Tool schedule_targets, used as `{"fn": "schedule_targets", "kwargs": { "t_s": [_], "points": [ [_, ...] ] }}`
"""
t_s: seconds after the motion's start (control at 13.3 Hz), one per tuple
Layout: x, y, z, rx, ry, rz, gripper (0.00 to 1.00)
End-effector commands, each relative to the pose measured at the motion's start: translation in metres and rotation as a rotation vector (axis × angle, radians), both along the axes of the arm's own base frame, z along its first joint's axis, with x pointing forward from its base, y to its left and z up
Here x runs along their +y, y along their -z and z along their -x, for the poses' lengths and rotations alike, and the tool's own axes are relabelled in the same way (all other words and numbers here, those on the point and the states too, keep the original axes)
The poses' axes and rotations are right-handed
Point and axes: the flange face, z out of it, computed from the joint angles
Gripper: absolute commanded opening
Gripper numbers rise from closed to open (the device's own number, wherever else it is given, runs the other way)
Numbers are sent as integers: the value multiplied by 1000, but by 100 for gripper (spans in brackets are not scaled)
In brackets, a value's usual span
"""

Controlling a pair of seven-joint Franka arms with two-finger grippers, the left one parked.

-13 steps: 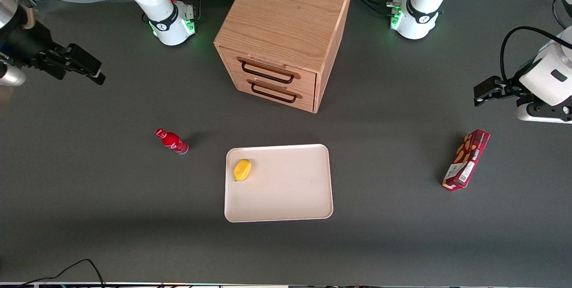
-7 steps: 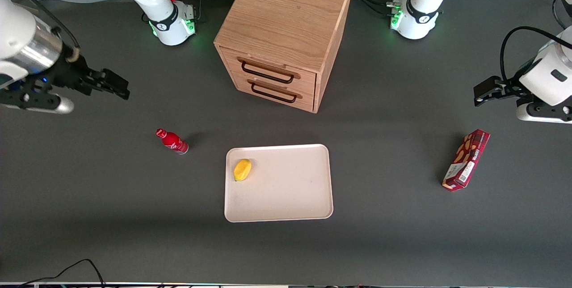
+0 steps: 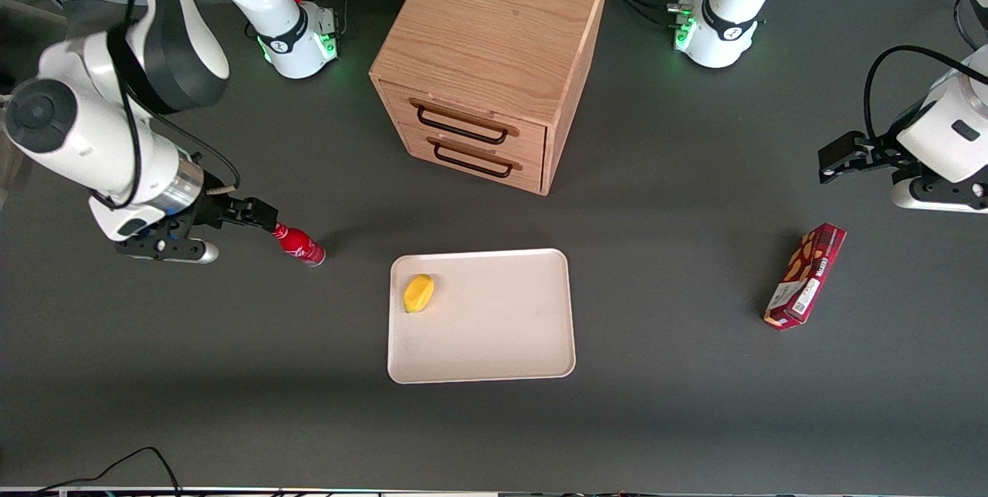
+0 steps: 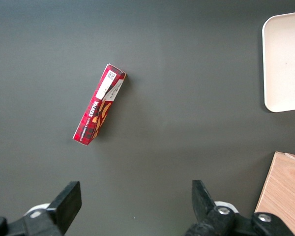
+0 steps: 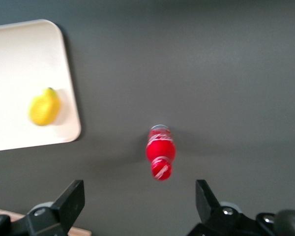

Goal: Place coke bottle on tray
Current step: 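Lower the right gripper around the bottle and close on it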

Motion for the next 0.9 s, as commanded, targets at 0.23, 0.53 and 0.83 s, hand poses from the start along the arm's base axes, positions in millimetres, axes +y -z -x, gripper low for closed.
{"fn": "schedule_targets", "kwargs": {
  "t_s": [0.23,0.53,0.83],
  "points": [
    [-18,71,33,-16,-16,-1,100],
    [-17,94,33,-9,-14,-16,100],
    [-15,115,33,-11,-16,-31,100]
  ]
}}
